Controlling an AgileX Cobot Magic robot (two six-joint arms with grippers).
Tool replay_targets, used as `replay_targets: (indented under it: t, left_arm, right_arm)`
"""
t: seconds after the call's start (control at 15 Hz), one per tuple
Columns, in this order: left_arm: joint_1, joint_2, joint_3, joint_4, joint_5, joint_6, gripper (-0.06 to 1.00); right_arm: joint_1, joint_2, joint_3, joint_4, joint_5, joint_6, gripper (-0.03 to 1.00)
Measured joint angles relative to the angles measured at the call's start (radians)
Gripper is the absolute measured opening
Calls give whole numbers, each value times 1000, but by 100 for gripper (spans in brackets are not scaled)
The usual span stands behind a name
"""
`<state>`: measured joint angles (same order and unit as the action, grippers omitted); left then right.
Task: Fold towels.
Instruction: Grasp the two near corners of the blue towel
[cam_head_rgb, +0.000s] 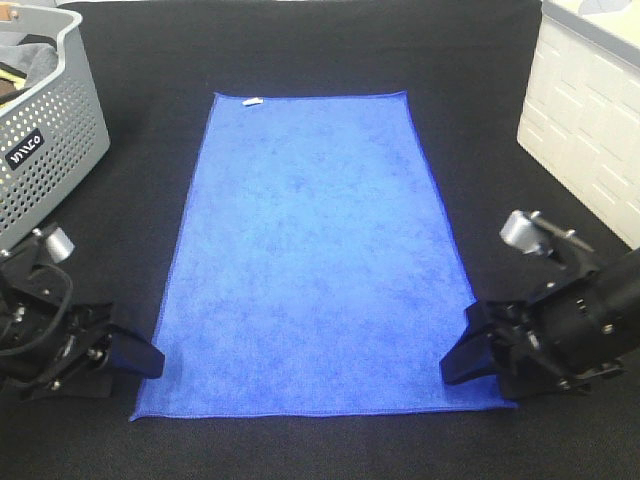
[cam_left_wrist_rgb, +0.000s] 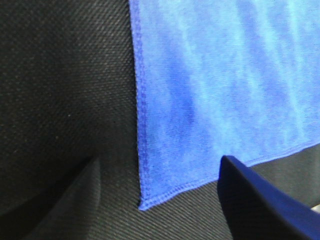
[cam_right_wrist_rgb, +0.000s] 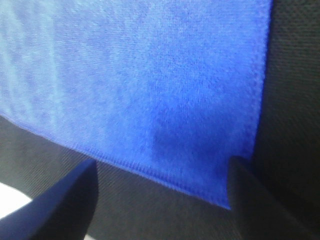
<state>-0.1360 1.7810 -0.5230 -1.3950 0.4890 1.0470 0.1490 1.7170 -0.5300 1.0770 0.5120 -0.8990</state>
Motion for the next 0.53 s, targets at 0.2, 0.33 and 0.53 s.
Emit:
replay_targets:
  t: [0.2, 0.33, 0.53]
  left_arm:
    - [-50, 53, -48, -36, 5, 8, 64]
    - [-71, 87, -85, -53, 26, 9, 61]
    - [-75, 102, -91, -58, 12, 9, 42]
  right_arm:
    - [39, 54, -37, 68, -4, -10, 68]
    - [39, 88, -74, 76, 22, -10, 65]
    - [41, 96, -81, 74, 18, -2, 60]
